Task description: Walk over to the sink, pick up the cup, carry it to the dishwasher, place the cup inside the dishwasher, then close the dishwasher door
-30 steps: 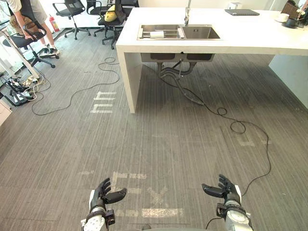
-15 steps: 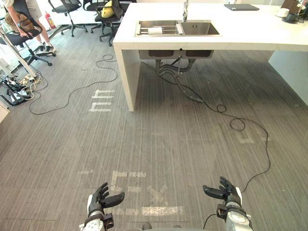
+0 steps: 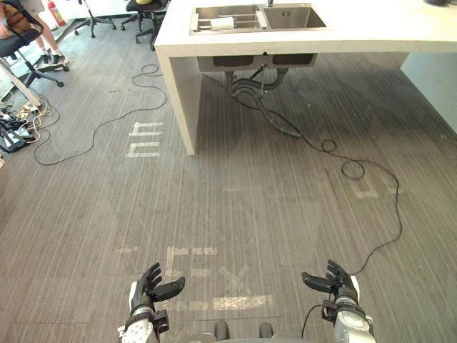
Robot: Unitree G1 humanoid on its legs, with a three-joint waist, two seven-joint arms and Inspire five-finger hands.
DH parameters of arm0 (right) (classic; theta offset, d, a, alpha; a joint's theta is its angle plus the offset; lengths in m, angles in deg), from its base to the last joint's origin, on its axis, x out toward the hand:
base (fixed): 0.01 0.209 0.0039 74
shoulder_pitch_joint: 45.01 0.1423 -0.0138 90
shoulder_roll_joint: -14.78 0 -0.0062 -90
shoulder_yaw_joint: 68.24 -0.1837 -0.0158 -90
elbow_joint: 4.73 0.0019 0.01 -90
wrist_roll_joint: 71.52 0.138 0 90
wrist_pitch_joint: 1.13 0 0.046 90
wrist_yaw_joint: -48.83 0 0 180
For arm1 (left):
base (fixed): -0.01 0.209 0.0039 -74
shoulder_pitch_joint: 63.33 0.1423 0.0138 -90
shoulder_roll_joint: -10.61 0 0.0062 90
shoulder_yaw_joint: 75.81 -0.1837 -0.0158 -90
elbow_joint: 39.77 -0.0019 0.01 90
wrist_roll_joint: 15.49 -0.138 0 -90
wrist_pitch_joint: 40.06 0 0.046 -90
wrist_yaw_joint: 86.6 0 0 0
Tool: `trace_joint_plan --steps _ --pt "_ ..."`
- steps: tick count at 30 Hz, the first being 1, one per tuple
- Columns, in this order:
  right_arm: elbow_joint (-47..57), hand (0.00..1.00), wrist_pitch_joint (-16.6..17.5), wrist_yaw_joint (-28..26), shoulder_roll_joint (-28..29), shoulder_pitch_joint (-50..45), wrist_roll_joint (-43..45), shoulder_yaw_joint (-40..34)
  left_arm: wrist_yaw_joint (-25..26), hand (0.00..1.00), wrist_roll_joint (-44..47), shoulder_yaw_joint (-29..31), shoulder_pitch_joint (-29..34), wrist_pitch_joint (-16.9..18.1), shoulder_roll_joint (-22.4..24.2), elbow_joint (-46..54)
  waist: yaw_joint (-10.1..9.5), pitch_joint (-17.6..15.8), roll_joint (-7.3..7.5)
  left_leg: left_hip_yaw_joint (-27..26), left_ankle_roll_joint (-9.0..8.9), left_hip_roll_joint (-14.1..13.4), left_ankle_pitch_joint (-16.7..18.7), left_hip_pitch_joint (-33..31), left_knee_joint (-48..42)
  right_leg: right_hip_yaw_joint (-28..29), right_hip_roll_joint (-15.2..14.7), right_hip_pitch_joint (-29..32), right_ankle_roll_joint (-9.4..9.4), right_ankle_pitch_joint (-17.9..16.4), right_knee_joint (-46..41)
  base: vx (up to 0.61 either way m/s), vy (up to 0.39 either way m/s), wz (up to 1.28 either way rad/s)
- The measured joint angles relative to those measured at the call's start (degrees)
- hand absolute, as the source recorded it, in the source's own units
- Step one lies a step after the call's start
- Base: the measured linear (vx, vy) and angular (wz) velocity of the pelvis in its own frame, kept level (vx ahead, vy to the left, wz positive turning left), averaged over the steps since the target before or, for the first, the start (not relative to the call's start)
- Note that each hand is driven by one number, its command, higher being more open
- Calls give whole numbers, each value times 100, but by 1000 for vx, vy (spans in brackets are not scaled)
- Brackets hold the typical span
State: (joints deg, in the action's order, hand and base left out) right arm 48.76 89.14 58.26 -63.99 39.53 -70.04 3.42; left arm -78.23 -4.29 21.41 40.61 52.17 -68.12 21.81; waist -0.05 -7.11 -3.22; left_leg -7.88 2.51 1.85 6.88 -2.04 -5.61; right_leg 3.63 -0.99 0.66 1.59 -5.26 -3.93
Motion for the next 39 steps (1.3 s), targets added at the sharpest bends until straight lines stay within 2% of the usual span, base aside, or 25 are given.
trace_joint_plan --steps 5,7,9,11,12,13,14,15,16,18,19,20,21,22,25,29,30,31,32,33,34,35,36,38,39 --pt "97 90 -1 199 -20 28 116 -160 7 90 115 -6 21 1 121 171 1 -85 -116 -71 97 -60 501 38 -499 -327 -3 658 266 -526 -1832 102 50 -10" --pt "156 90 -2 200 -10 18 115 -150 12 90 116 -53 -2 1 88 179 72 -179 -69 25 214 -4 615 388 -451 -783 -195 1226 263 -662 -3368 212 54 15" --pt "213 90 -3 207 -17 -4 113 -153 27 90 115 -119 -1 0 57 177 116 -200 -49 149 225 56 760 603 -449 -1117 -352 1445 147 -952 -3612 267 26 33" --pt "299 90 -2 206 -51 13 113 -144 36 90 115 -153 -98 0 54 172 179 -219 -71 297 210 20 813 762 -389 -1459 -358 1736 62 -1084 -3351 353 -14 45" --pt "293 90 -5 196 -131 69 113 -144 41 90 116 -156 -245 0 74 138 204 -308 -210 411 158 -150 838 889 -298 -1633 -197 1915 -32 -1026 -2854 420 -56 48" --pt "296 90 -5 192 -184 94 113 -131 48 90 116 -157 -312 5 50 132 200 -332 -262 446 15 -247 904 986 -302 -1678 34 1999 -103 -615 -2025 437 -61 44" --pt "312 90 0 195 -189 76 112 -127 49 90 115 -159 -309 6 12 137 204 -319 -227 461 -82 -245 962 1075 -318 -1670 69 1978 -220 -157 -1561 501 -72 40" --pt "319 90 4 194 -187 -12 114 -118 46 90 114 -155 -261 7 -105 146 242 -274 41 499 -281 -83 1153 1313 -407 -1681 -88 1910 -522 976 -1113 538 -118 28" --pt "237 90 -9 182 -348 11 114 -104 58 90 117 -124 -304 -17 -20 24 217 -295 -106 535 -340 -185 1350 1425 -637 -1778 -27 1899 -692 830 -1428 609 -150 24" --pt "302 90 -30 176 -392 80 114 -85 43 90 112 -125 -250 9 27 131 247 -251 -222 536 -426 -432 1341 1020 -1697 -1830 171 1653 -750 576 -1187 471 -157 7" --pt "389 90 -28 177 -393 63 119 -40 32 90 112 -132 -286 28 83 182 237 -293 -285 517 -509 -645 1166 539 -2876 -1884 343 1299 -832 566 -848 486 -178 9" --pt "419 90 -30 176 -370 3 124 79 6 90 113 -128 -279 28 127 197 178 -321 -271 403 -554 -934 877 72 -4128 -1891 524 837 -879 575 -478 483 -174 6" --pt "472 90 -30 174 -336 -40 130 114 -4 90 113 -139 -264 26 146 198 126 -336 -257 300 -568 -1083 869 -61 -4529 -1877 600 599 -906 556 -350 554 -181 -10" --pt "840 90 -17 182 -224 -211 171 133 -15 90 114 -215 -223 24 237 215 11 -356 -228 104 -543 -1401 883 -475 -5331 -1793 705 62 -971 494 -32 435 -138 -22" --pt "1131 90 61 183 -118 -159 179 138 -29 90 116 -244 -146 11 412 453 -115 -434 -103 -103 -492 -1558 962 -1286 -5429 -1578 675 -400 -977 388 258 384 -52 -34" --pt "914 90 63 199 -128 33 181 124 -83 90 114 -395 -148 4 385 450 -247 -516 35 -49 -459 -955 827 -1718 -2994 -1306 298 -866 -732 52 316 340 108 -25" --pt "740 90 63 199 -134 57 180 83 -88 90 113 -395 -153 4 393 452 -249 -503 17 32 -485 -755 539 -1706 -2023 -1272 227 -944 -609 -57 320 459 212 -15" --pt "507 90 55 195 -153 82 178 90 -87 90 112 -380 -162 4 378 449 -277 -489 -1 165 -419 -631 -41 -1674 -1357 -1191 196 -1010 -494 -191 310 408 206 -29" --pt "399 90 29 195 -152 84 178 103 -83 90 112 -371 -154 3 366 440 -330 -476 -6 217 -357 -587 -353 -1592 -1281 -1101 180 -1048 -428 -255 292 442 236 -44" --pt "280 90 -4 195 -138 89 174 137 -80 90 112 -334 -164 3 347 431 -377 -461 4 246 -151 -509 -639 -1536 -1271 -975 105 -1069 -360 -365 239 457 226 -41" --pt "108 90 -25 194 -128 84 172 234 -61 90 112 -300 -217 -5 330 410 -378 -453 124 97 -62 -389 -426 -1530 -1381 -911 -101 -927 -197 -513 -72 454 213 -35" --pt "71 90 -47 190 -129 82 168 248 -57 90 112 -312 -221 -6 336 417 -386 -452 127 34 -18 -377 -315 -1488 -1406 -842 -151 -838 -134 -551 -304 425 199 -37" --pt "2 90 -77 176 -99 76 155 280 -40 90 112 -323 -187 -7 345 422 -385 -455 137 -94 31 -335 -134 -1244 -1367 -722 -268 -690 49 -660 -930 490 256 -45" --pt "-122 90 -80 158 -76 63 131 302 -7 90 114 -354 -111 -15 336 431 -332 -448 154 -238 117 -230 102 -702 -1198 -691 -472 -278 637 -690 -2473 400 212 -33" --pt "-147 90 -82 149 -63 49 117 316 12 90 118 -380 -102 -17 305 471 -287 -447 153 -246 157 -191 214 -436 -1121 -717 -586 15 1020 -506 -3313 388 145 -6"
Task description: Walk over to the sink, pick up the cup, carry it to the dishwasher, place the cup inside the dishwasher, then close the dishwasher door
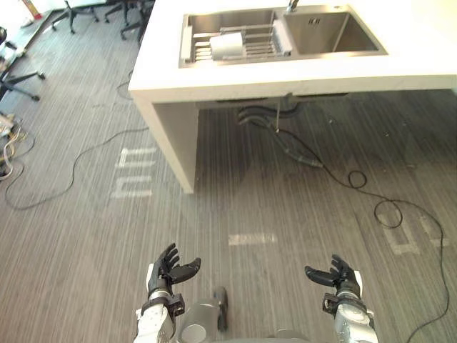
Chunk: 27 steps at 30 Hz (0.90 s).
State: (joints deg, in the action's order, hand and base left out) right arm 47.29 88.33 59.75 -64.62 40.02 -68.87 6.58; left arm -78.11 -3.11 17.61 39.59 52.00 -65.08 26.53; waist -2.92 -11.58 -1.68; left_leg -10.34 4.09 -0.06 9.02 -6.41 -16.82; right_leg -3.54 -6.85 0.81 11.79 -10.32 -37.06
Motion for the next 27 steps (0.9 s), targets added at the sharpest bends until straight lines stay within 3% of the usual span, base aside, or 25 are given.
trace_joint_plan --steps 1,2,5,8,9,10,11,13,16,18,19,21,22,24,27 --pt "-4 90 -3 -31 18 -28 -7 69 34 90 11 -53 28 -2 -96 180 86 26 40 6 29 51 141 364 136 -140 -219 412 -202 -116 -1044 461 161 0" --pt "-2 90 -2 -59 19 -15 -8 127 41 90 14 -61 29 -1 -157 296 110 44 66 9 27 62 202 545 232 -307 -326 663 -402 -234 -1344 375 97 3" --pt "-1 90 -1 -129 29 15 -8 217 54 90 139 -50 -101 34 -249 460 235 58 87 192 -45 7 278 1001 518 -768 -399 1311 -840 -532 -1033 398 -22 23" --pt "-114 90 -2 -164 31 17 -7 216 106 90 240 16 -173 42 -232 532 282 41 63 322 -142 -208 334 1252 533 -806 -73 1519 -877 -420 447 346 -135 34" --pt "-128 90 -1 -164 35 -28 -7 216 138 90 331 85 -140 42 -234 633 284 65 104 385 -340 -263 453 1378 511 -749 111 1490 -936 149 1469 400 -190 45" --pt "-174 90 6 -156 -62 -57 -8 202 173 90 397 112 -126 37 -121 730 351 57 4 574 -576 -390 697 1478 410 -632 245 1407 -984 1014 1712 405 -178 45" --pt "-237 90 2 -143 -116 -56 -7 198 204 90 436 110 -93 29 -42 824 356 78 -83 648 -594 -495 727 1490 394 -682 332 1371 -1078 982 1675 395 -170 26" --pt "-115 90 10 -124 -120 -55 -7 173 279 90 478 -22 61 53 93 1609 307 91 -108 802 -590 -619 592 1473 276 -831 400 1306 -1209 681 1529 341 -180 17" --pt "-21 90 29 -129 -99 -207 -5 172 270 90 626 -355 129 95 169 2406 296 86 -135 997 -738 -696 490 1452 -105 -1033 411 992 -1250 482 1609 256 -167 38" --pt "93 90 88 -137 -10 -341 0 181 253 90 739 -559 166 274 319 3076 242 81 -166 1022 -899 -802 377 1117 -1061 -1145 496 600 -1265 457 1921 249 -136 24" --pt "200 90 101 -172 43 -436 0 205 227 90 840 -637 183 413 346 3468 222 77 -189 915 -921 -903 105 769 -1943 -1152 568 314 -1266 457 2174 216 -94 8" --pt "272 90 117 -179 89 -472 2 205 228 90 883 -623 184 506 354 3688 203 78 -189 781 -850 -1008 -231 531 -2579 -1124 588 60 -1280 451 2385 167 -38 -2" --pt "282 90 152 -166 94 -492 3 199 228 90 947 -633 194 620 355 3917 190 82 -192 589 -838 -1123 143 235 -3055 -1077 595 -123 -1355 399 2593 165 -9 -1" --pt "277 90 152 -160 51 -460 7 187 205 90 1083 -673 191 680 361 4143 175 91 -207 474 -699 -1056 706 -196 -3083 -891 572 -273 -1428 243 2784 149 19 -2" --pt "245 90 152 -174 -21 -443 7 197 134 90 1122 -750 205 731 361 4209 48 86 -198 571 -604 -681 943 -652 -2176 -793 376 -447 -1287 47 2825 184 133 -14"
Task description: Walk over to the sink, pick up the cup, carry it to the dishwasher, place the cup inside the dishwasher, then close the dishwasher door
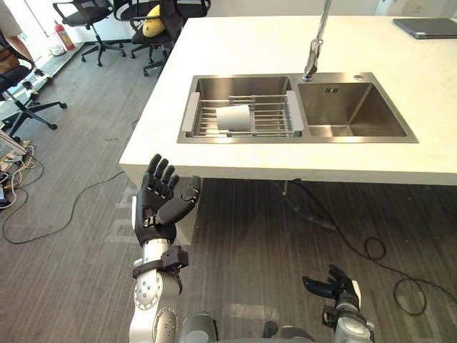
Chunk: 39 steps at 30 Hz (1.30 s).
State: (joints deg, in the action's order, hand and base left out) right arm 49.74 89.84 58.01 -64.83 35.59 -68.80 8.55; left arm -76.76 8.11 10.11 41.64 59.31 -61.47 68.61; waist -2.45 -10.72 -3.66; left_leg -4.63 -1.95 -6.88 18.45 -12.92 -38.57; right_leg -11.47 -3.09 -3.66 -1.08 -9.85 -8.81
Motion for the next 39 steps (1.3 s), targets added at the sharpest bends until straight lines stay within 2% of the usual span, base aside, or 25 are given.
trace_joint_plan --steps 1,2,3,4,5,8,10,11,13,15,16,17,18,19,20,22,24,26,28,30,32,33,34,37,39 --pt "-18 90 1 0 -51 11 0 3 -21 90 0 -26 16 0 1 1 1 10 -17 83 -69 182 -103 -114 637 22 -94 -52 122 -87 -27 224 230 -10" --pt "-103 90 12 -17 -141 40 0 20 -38 90 -3 -34 49 4 20 20 5 75 -136 175 -42 270 -678 -113 1635 130 -88 -54 328 -225 -125 313 294 -39" --pt "-371 90 27 -36 -122 136 0 37 -27 90 -3 -6 97 16 -14 5 -54 113 -96 3 212 342 -1175 107 1800 410 -132 -94 483 -290 -246 296 261 -43" --pt "-441 90 15 -37 -92 168 5 57 -6 90 -3 -1 129 13 -87 -3 -49 178 -4 -51 216 432 -1133 140 1856 563 -200 -107 495 -295 -228 391 253 -34" --pt "-505 90 21 -44 -93 147 2 131 -15 90 -7 -3 138 18 -176 9 -40 247 111 -119 369 582 -960 119 1803 790 -328 -99 590 -339 -230 331 182 -9" --pt "-758 90 16 -53 -91 250 -8 131 8 90 -11 0 221 17 -191 33 -115 240 145 -388 522 629 -649 312 1649 961 -471 34 756 -361 -725 331 165 -40" --pt "-901 90 15 -80 -86 327 -11 132 14 90 -21 -38 254 5 -251 72 -8 240 142 -466 566 683 -573 834 1964 911 -631 505 1518 -337 -2195 329 111 -24" --pt "-926 90 15 -92 -82 327 -11 132 16 90 -37 -40 265 -1 -283 122 38 239 142 -456 572 681 -569 980 2073 911 -667 652 1588 -317 -2601 326 57 3" --pt "-1001 90 15 -117 -77 316 -14 132 31 90 -122 -85 263 22 -401 268 135 239 146 -420 571 641 -568 1546 2481 552 -777 1122 1229 -476 -3785 321 -19 5" --pt "-1003 90 17 -132 -77 329 -19 140 41 90 -129 -86 259 30 -470 321 196 236 136 -400 531 576 -546 1756 2634 319 -792 1396 943 -633 -3898 270 -118 4" --pt "-1004 90 17 -142 -83 345 -19 143 97 90 -191 -100 217 30 -475 328 219 227 124 -392 454 494 -501 1844 2647 178 -760 1718 696 -770 -3653 226 -163 2" --pt "-1006 90 17 -151 -84 355 -20 143 122 90 -233 -98 206 30 -471 327 230 217 108 -387 392 434 -465 1872 2638 155 -710 1840 637 -800 -3446 271 -229 2" --pt "-1023 90 16 -170 -84 361 -20 162 149 90 -265 -86 194 30 -486 324 246 202 102 -368 255 333 -383 1918 2581 168 -573 1980 573 -707 -2785 184 -183 6" --pt "-1031 90 16 -173 -84 334 -19 207 153 90 -314 -74 194 31 -557 333 255 206 191 -366 151 337 -314 1931 2477 201 -499 1922 462 -243 -1978 258 -248 17" --pt "-1121 90 36 -172 -195 293 -29 238 161 90 -359 -59 161 -8 -531 307 322 122 131 -234 4 249 -83 1998 2276 158 -426 1764 316 326 -1728 225 -204 20" --pt "-1173 90 25 -164 -319 288 -35 216 201 90 -454 -92 149 -28 -402 374 327 163 -84 -151 -11 -34 -88 1980 2165 25 -155 1550 187 257 -1503 275 -253 10" --pt "-1115 90 26 -165 -331 193 -33 212 169 90 -557 -140 -7 -28 -362 393 340 147 -116 20 -51 -146 -150 1905 1917 -135 -78 1358 93 193 -1337 176 -221 31" --pt "-1026 90 27 -154 -288 2 -6 211 147 90 -561 -223 -181 -20 -349 404 331 115 -106 101 -284 -337 -335 1468 772 -354 15 917 39 187 -999 162 -215 45" --pt "-954 90 34 -160 -258 -56 3 221 148 90 -561 -221 -182 -18 -349 446 308 95 -85 57 -288 -443 -638 1131 -69 -380 62 601 -10 243 -693 118 -60 12" --pt "-839 90 39 -139 -207 -52 38 207 140 90 -562 -225 -194 -14 -347 533 234 94 -82 50 -258 -441 -327 892 -266 -358 62 433 -26 302 -452 115 -2 -5" --pt "-850 90 55 -125 -203 28 52 202 140 90 -568 -222 -283 29 -382 626 155 88 -71 123 -168 -214 -126 669 441 -309 7 388 66 392 -292 97 69 -8" --pt "-851 90 57 -126 -214 72 52 219 142 90 -609 -205 -311 39 -417 625 142 110 -107 326 -77 -24 -406 660 1322 -277 -2 377 121 424 -272 80 104 -10" --pt "-853 90 58 -131 -228 91 51 221 149 90 -698 -193 -311 40 -418 624 142 135 -172 462 -128 30 -702 666 1789 -251 46 391 154 429 -272 109 123 -28" --pt "-954 90 49 -180 -52 169 48 225 194 90 -850 -133 -282 47 -648 540 81 172 65 361 12 269 -888 941 2205 260 -85 379 320 475 -113 99 117 -13" --pt "-958 90 48 -189 -40 138 46 224 205 90 -982 -114 -235 44 -695 501 22 189 94 251 65 345 -921 1073 2361 364 -147 308 394 525 3 61 94 -16"
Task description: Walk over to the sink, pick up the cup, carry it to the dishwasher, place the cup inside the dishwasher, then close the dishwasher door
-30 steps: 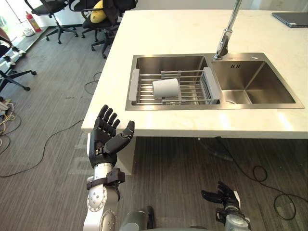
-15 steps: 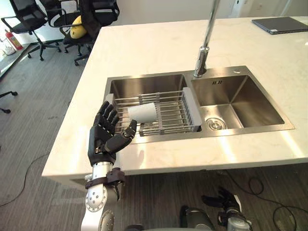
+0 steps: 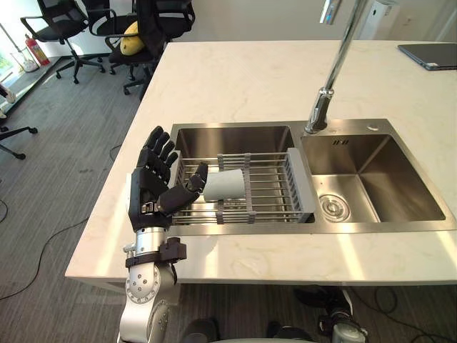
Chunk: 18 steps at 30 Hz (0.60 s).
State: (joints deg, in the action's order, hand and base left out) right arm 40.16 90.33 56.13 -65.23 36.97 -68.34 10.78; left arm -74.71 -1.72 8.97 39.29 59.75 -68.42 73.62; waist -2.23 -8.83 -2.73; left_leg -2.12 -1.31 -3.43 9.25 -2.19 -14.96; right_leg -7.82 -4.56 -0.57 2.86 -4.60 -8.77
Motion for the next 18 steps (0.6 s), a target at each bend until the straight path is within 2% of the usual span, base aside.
trace_joint_plan --steps 4,13,18 --pt "-32 90 0 -68 23 -64 -4 11 -39 90 -277 -31 6 -7 -282 -60 5 71 28 -115 39 82 -100 309 375 99 -58 -174 58 51 192 50 53 -14" --pt "-173 90 -1 -201 -94 -152 -27 12 -245 90 -943 34 -4 -122 -718 -365 52 323 94 -202 21 85 -312 531 793 212 4 -241 13 204 425 -7 -12 -7" --pt "-182 90 -6 -263 -93 -160 -45 14 -351 90 -1368 36 -13 -198 -940 -436 61 358 136 -214 27 110 -492 619 1049 238 9 -267 -10 364 621 -70 -4 -3"
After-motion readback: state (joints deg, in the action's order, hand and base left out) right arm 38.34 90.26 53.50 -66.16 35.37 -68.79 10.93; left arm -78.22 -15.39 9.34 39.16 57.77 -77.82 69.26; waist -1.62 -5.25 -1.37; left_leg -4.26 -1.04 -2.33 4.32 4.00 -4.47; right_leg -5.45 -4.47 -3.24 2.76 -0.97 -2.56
